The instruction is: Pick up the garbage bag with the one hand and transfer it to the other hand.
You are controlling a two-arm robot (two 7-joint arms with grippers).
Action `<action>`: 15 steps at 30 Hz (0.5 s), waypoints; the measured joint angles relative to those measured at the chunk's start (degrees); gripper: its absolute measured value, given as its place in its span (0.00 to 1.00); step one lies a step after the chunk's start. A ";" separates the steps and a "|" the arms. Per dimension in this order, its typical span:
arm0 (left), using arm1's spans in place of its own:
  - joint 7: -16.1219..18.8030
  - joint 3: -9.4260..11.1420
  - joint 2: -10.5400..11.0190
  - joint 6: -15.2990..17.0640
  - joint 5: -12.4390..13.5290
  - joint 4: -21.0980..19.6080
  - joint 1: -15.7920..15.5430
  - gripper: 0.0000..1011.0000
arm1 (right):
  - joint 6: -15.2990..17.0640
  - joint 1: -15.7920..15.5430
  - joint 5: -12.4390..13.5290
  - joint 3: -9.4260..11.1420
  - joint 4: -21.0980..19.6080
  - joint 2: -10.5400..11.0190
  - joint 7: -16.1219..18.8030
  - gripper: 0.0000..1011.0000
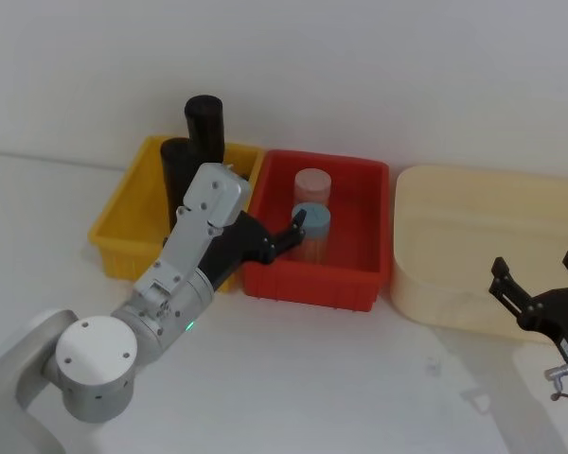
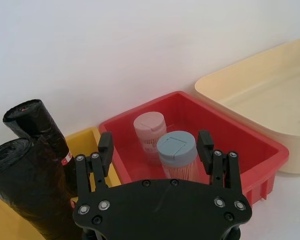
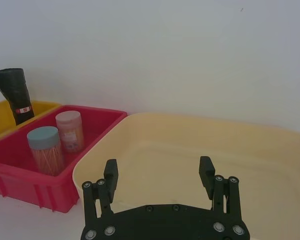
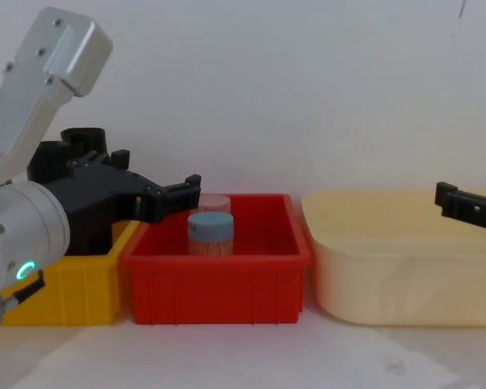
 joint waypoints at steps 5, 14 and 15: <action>0.00 0.00 0.00 0.00 0.00 0.00 0.00 0.99 | 0.00 0.00 0.00 0.00 0.00 0.00 0.00 0.99; 0.00 0.00 0.00 0.00 0.00 0.00 0.00 0.99 | 0.00 0.00 0.00 0.00 0.00 0.00 0.00 0.99; 0.00 0.00 0.00 0.00 0.00 0.00 0.00 0.99 | 0.00 0.00 0.00 0.00 0.00 0.00 0.00 0.99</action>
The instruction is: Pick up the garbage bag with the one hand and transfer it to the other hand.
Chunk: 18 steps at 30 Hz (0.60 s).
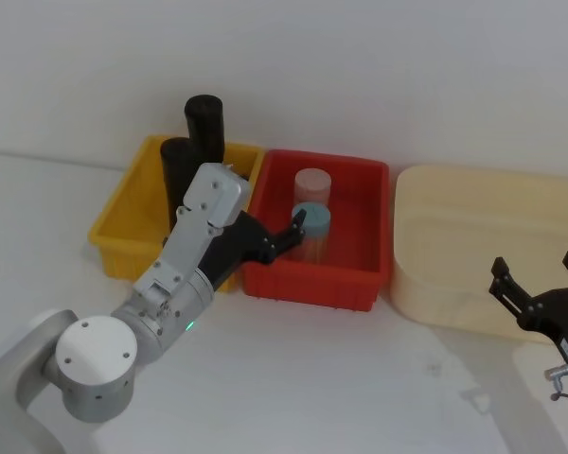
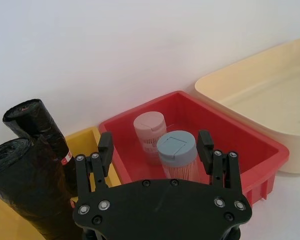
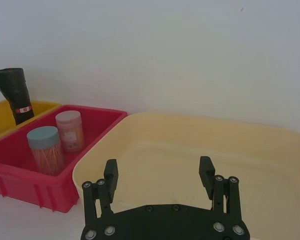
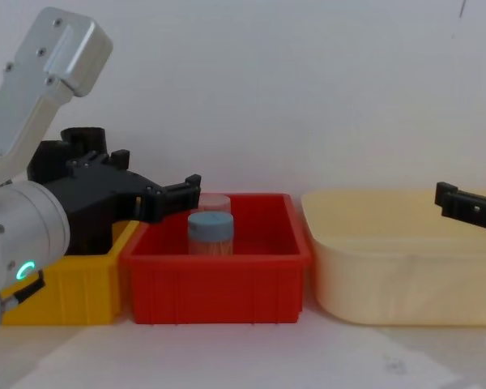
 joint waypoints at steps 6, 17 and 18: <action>0.00 0.00 0.00 0.00 0.00 0.00 0.00 0.99 | 0.00 0.00 0.00 0.00 0.00 0.00 0.00 0.99; -1.01 0.10 0.43 1.30 0.19 -0.60 -0.74 0.99 | 2.01 1.42 0.36 0.01 0.12 0.22 1.05 0.99; -1.41 0.11 0.75 1.82 0.29 -1.08 -0.89 0.99 | 2.37 1.66 0.55 0.01 0.12 0.29 1.30 0.99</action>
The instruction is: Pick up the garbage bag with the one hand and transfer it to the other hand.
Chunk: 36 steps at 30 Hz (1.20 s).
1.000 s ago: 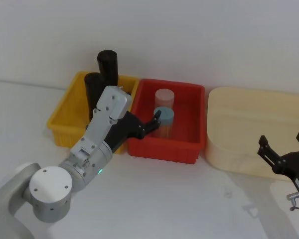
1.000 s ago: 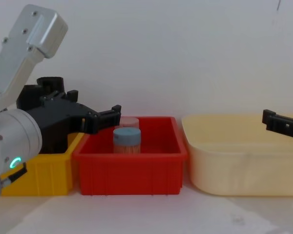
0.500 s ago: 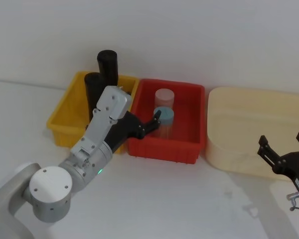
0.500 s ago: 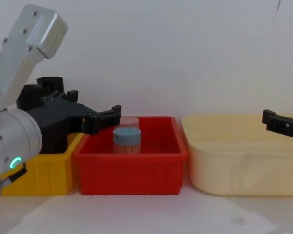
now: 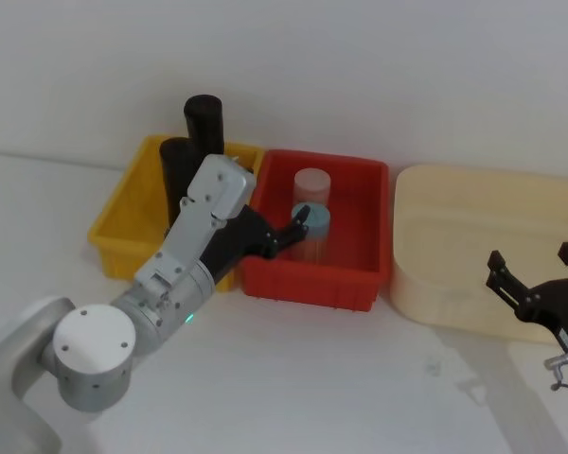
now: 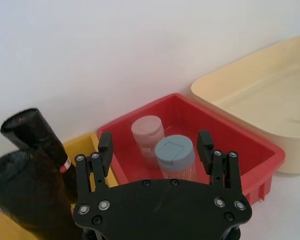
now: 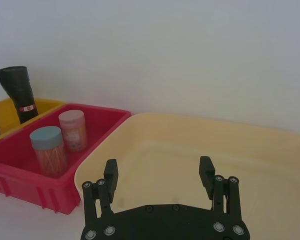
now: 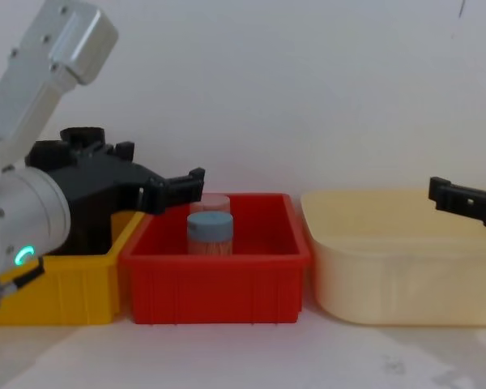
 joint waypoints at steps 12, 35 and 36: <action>-2.15 -4.69 4.87 4.18 -2.17 -7.32 2.58 0.99 | 8.00 4.86 4.27 0.14 -0.97 0.86 5.04 0.99; -6.50 -27.05 12.11 10.91 -18.59 -16.23 19.75 0.99 | 16.00 13.85 9.14 -5.22 1.86 -3.11 9.24 0.99; -7.04 -27.77 12.12 11.01 -19.54 -15.65 19.97 0.99 | 16.00 13.99 9.15 -5.34 2.00 -3.24 9.20 0.99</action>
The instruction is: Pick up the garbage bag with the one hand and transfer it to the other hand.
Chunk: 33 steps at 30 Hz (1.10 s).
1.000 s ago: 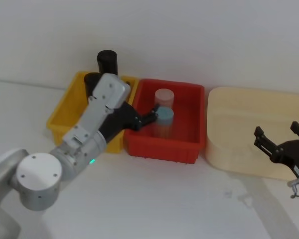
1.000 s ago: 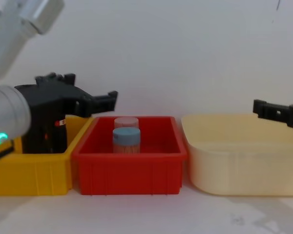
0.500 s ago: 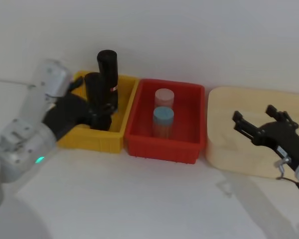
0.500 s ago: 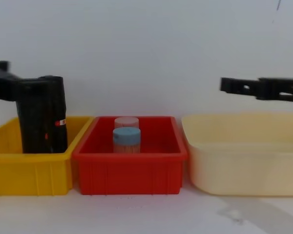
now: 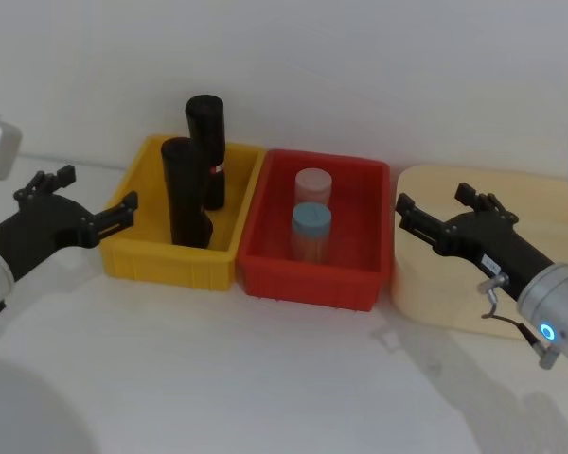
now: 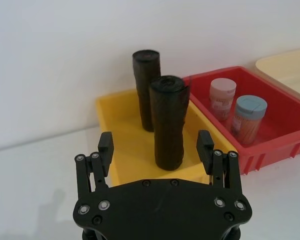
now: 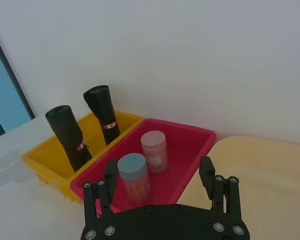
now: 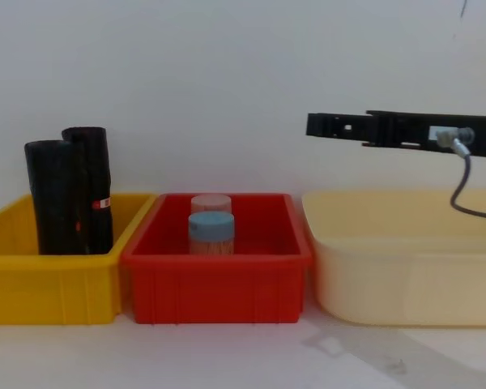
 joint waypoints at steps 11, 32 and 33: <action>-4.95 0.16 0.10 -0.72 -4.01 6.87 -3.06 0.99 | -1.49 0.69 -1.66 -1.56 0.80 -1.17 -2.43 0.99; -14.41 9.42 -0.59 -4.58 -2.91 21.82 -16.80 0.99 | -3.61 0.68 -3.69 -1.13 2.34 -1.71 -3.53 0.99; -14.63 9.65 -0.68 -4.69 -2.82 22.15 -17.17 0.99 | -3.61 0.68 -3.69 -1.13 2.34 -1.71 -3.53 0.99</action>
